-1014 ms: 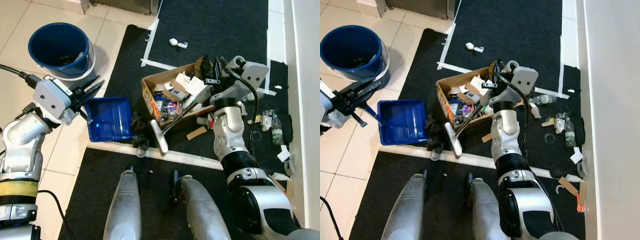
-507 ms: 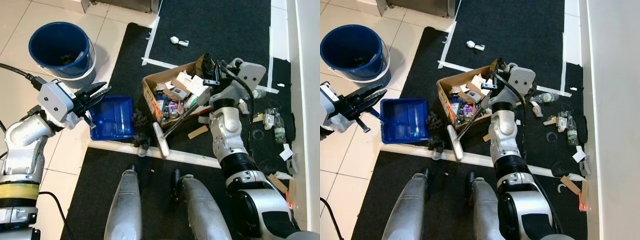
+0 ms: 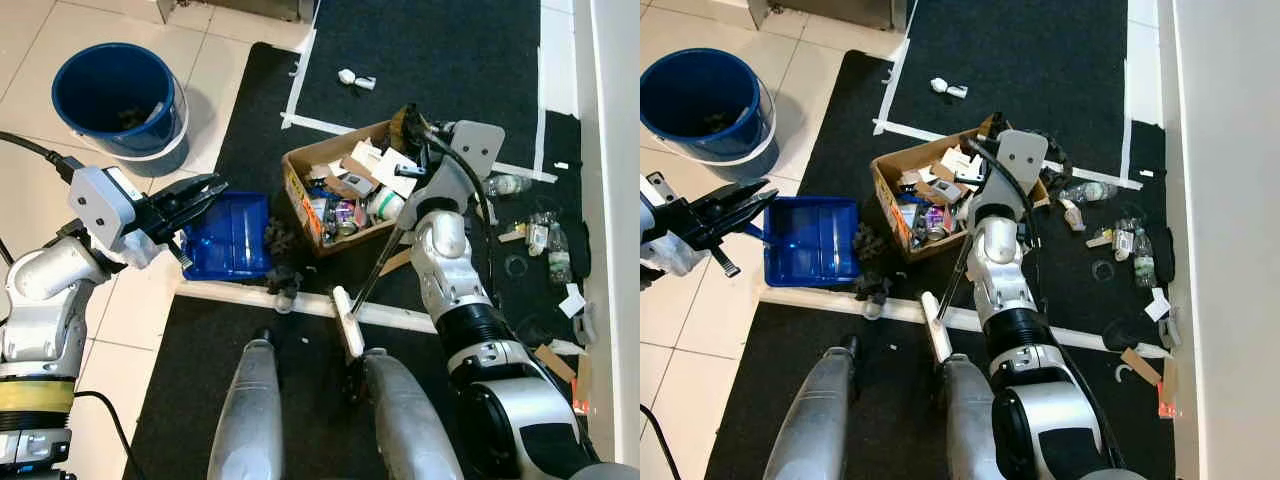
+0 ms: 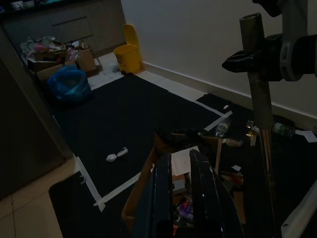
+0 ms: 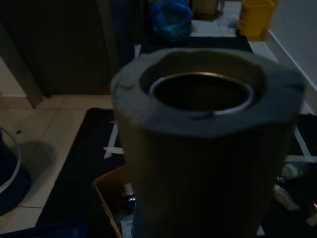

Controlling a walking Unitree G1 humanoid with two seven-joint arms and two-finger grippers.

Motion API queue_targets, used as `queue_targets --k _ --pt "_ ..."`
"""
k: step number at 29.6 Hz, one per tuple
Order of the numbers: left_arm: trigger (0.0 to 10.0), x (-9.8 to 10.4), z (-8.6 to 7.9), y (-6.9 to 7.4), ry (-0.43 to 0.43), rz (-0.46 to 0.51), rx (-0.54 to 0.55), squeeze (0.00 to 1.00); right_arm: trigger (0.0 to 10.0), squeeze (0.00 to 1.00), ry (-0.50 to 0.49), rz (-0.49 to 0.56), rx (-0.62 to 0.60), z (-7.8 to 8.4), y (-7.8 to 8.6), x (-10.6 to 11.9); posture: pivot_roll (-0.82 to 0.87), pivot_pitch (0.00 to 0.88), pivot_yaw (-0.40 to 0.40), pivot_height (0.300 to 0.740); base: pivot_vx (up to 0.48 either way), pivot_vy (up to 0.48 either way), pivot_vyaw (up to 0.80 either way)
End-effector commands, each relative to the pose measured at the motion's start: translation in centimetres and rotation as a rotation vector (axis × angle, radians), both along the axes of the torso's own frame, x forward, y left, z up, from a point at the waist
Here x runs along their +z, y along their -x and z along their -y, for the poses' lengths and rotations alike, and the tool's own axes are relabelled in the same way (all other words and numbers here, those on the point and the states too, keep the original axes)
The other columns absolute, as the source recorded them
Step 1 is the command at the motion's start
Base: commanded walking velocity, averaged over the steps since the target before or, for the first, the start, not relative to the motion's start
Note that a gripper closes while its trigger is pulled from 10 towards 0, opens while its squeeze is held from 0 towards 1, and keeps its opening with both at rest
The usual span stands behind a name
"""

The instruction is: Sweep floor

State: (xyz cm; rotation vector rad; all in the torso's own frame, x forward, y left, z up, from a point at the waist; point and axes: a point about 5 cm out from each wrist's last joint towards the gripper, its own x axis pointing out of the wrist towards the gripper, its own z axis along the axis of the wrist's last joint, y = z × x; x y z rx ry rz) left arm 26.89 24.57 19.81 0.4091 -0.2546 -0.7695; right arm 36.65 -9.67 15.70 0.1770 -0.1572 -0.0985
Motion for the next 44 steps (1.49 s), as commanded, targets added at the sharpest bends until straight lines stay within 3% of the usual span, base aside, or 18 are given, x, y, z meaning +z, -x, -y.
queue_targets --k 1,5,6,7,10,25,33,37,40,44 --pt "10.0 -2.2 1.4 0.4 0.069 -0.111 -0.075 0.0 10.0 0.0 -0.058 -0.104 -0.017 -0.8 0.4 -1.6 0.16 0.404 -0.131 0.74 0.0 0.0 0.0" --pt "10.0 -2.3 1.6 0.4 0.071 -0.116 -0.08 0.0 10.0 0.0 -0.134 -0.123 -0.045 -0.9 0.3 -1.6 0.16 0.403 -0.131 0.74 0.0 0.0 0.0" --pt "10.0 -2.4 1.9 0.5 0.077 -0.121 -0.087 0.0 10.0 0.0 -0.277 -0.129 -0.086 -1.0 0.3 -1.3 0.17 0.402 -0.134 0.74 0.0 0.0 0.0" --pt "10.0 -2.4 1.9 0.5 0.077 -0.121 -0.087 0.0 10.0 0.0 -0.277 -0.129 -0.086 -1.0 0.3 -1.3 0.17 0.402 -0.134 0.74 0.0 0.0 0.0" --pt "10.0 -2.5 2.3 0.5 0.084 -0.125 -0.096 0.0 10.0 0.0 -0.42 -0.12 -0.14 -1.1 0.3 -0.9 0.17 0.402 -0.135 0.74 0.0 0.0 0.0" --pt "10.0 -2.9 2.9 1.2 0.085 -0.149 -0.106 0.0 10.0 0.0 -0.494 0.008 -0.222 -0.2 0.0 1.0 0.2 0.399 -0.122 0.74 0.0 0.0 0.0" --pt "10.0 -2.9 3.1 0.9 0.092 -0.155 -0.112 0.0 10.0 0.0 -0.708 -0.028 -0.174 -0.7 -0.5 1.1 0.21 0.392 -0.115 0.74 0.0 0.0 0.0" --pt "10.0 -3.1 3.5 0.8 0.099 -0.155 -0.116 0.0 10.0 0.0 -0.958 -0.115 -0.165 -0.7 -0.6 -0.4 0.2 0.378 -0.115 0.74 0.0 0.0 0.0" --pt "10.0 -3.1 3.6 0.7 0.106 -0.153 -0.113 0.0 10.0 0.0 -1.032 -0.118 -0.122 -0.7 -0.7 -0.6 0.2 0.376 -0.116 0.74 0.0 0.0 0.0" --pt "10.0 -3.0 3.6 0.7 0.112 -0.152 -0.112 0.0 10.0 0.0 -1.058 -0.119 -0.104 -0.8 -0.8 -0.7 0.2 0.375 -0.117 0.74 0.0 0.0 0.0"
